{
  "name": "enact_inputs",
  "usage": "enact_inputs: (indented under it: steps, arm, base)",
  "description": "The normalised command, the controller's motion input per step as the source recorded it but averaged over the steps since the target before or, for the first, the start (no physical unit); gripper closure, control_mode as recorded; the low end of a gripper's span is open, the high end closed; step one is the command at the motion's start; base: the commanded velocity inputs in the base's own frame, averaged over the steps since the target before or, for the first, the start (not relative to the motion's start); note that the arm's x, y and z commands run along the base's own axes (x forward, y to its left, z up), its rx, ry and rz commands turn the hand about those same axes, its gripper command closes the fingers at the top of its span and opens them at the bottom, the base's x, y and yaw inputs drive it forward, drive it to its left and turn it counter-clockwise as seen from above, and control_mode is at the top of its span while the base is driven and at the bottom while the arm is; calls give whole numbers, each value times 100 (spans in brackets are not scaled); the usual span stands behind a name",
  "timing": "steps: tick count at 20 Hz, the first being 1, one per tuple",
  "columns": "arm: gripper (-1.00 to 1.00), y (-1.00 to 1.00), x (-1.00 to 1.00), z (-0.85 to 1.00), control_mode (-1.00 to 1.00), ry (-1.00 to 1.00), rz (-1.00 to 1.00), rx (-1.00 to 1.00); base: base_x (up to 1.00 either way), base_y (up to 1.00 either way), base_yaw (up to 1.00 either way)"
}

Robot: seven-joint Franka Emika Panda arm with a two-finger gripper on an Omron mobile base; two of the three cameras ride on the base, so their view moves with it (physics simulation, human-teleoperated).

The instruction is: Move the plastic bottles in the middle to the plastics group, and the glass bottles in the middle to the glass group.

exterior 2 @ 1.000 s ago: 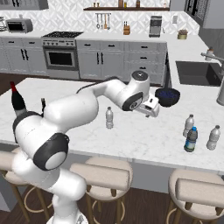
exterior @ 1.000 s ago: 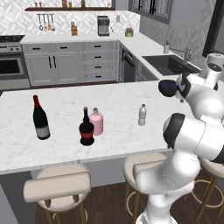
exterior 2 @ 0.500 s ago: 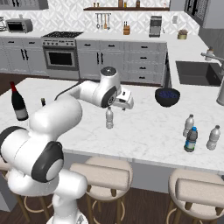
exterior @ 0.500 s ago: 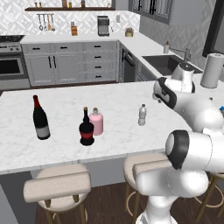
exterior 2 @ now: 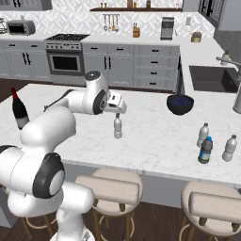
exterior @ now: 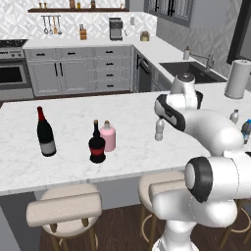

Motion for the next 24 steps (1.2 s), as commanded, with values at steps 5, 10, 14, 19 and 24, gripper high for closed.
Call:
enact_inputs:
  steps: [5,10,14,19,24]
  arm:
    - [-100,0,56,-13,-100,1,3,3]
    - [-100,0,82,-38,-100,8,4,6]
    - [-100,1,36,-46,-100,6,1,1]
    - [-100,0,-2,-13,-100,4,0,0]
    - [-100,0,-21,-4,-100,1,0,0]
  base:
    - [0,0,0]
    - [0,0,0]
    - [0,0,0]
    - [0,0,0]
    - [0,0,0]
